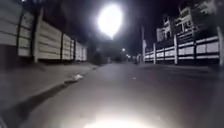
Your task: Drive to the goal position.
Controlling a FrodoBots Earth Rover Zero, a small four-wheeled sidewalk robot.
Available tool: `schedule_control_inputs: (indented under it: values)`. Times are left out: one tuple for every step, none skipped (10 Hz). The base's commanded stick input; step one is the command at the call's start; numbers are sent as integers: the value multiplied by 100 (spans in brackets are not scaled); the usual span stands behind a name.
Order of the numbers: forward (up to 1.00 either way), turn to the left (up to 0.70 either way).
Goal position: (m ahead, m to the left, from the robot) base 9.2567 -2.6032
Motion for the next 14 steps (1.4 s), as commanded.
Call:
schedule_control_inputs:
  values:
    - [100,0]
    - [100,0]
    - [100,0]
    - [100,0]
    - [100,0]
    - [100,0]
    - [100,0]
    - [100,0]
    - [100,0]
    - [100,0]
    - [100,0]
    - [100,0]
    - [100,0]
    - [100,0]
